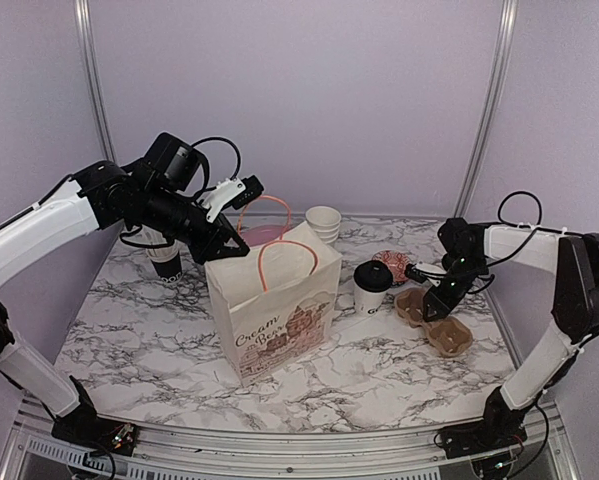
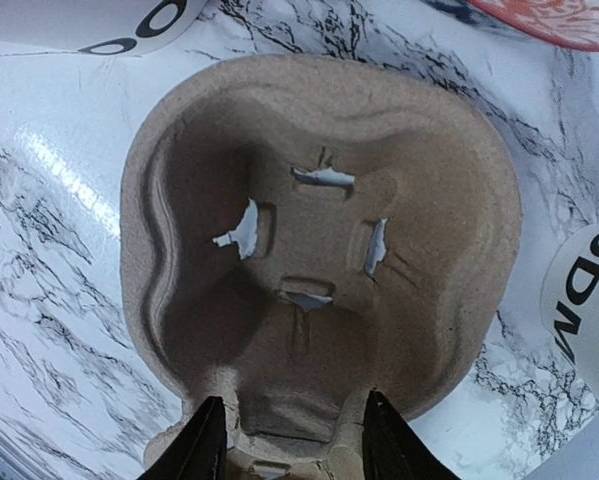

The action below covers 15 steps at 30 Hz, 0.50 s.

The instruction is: Pack the takeout coffee

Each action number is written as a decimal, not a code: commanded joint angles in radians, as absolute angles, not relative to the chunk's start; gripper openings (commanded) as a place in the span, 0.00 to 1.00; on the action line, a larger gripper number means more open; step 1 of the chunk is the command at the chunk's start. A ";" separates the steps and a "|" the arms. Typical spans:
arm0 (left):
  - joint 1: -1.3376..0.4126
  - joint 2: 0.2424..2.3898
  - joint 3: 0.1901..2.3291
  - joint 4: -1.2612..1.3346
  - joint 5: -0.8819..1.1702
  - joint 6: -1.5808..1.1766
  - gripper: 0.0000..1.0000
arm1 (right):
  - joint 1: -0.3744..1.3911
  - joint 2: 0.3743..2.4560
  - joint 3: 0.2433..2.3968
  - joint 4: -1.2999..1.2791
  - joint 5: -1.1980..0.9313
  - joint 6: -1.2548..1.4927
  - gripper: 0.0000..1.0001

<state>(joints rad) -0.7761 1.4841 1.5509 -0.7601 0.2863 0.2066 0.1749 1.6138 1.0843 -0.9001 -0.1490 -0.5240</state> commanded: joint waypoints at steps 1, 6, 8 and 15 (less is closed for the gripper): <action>-0.780 1.469 1.536 -0.768 0.278 0.217 0.00 | 0.181 1.619 1.096 -0.910 -0.141 -0.516 0.44; -0.780 1.469 1.534 -0.769 0.278 0.216 0.00 | 0.182 1.629 1.098 -0.915 -0.149 -0.516 0.42; -0.780 1.467 1.534 -0.769 0.274 0.216 0.00 | 0.181 1.629 1.095 -0.917 -0.149 -0.517 0.41; -0.780 1.470 1.541 -0.768 0.280 0.216 0.00 | 0.181 1.629 1.079 -0.911 -0.146 -0.517 0.42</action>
<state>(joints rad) -0.7773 1.4841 1.5421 -0.7605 0.2787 0.2066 0.1749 1.6222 1.0828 -0.9024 -0.1486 -0.5240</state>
